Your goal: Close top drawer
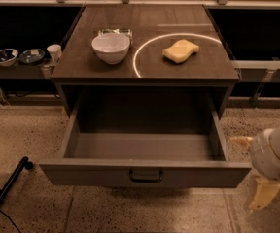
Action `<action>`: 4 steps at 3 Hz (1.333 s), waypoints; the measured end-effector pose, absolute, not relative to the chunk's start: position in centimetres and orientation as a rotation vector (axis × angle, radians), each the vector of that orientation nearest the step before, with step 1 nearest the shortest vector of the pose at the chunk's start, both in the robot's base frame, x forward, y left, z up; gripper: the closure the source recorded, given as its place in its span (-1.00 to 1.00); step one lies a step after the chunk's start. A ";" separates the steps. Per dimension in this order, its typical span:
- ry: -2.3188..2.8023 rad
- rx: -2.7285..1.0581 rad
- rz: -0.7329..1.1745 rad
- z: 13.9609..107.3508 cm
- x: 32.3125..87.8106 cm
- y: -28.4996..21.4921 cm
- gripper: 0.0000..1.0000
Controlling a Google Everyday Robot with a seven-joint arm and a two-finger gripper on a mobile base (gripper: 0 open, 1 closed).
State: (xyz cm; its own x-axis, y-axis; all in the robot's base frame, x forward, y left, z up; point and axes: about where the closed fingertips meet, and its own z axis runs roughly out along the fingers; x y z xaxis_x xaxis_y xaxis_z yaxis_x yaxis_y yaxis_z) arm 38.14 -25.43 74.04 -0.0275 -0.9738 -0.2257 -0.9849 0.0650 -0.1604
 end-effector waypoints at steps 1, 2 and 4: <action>2.046 -2.053 0.012 71.5 35.1 -25.6 -0.04; 2.045 -2.047 0.023 71.8 35.1 -25.4 0.41; 2.044 -2.012 0.086 65.2 36.1 -21.7 1.00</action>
Offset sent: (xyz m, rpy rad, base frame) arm -0.0219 0.0018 -0.0116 -0.0243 -0.0150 0.0372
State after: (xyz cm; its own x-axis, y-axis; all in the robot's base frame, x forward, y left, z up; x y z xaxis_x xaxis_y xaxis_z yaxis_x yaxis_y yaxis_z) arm 36.10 -21.69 65.17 0.0020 -0.9725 -0.2327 -0.9886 0.0331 -0.1467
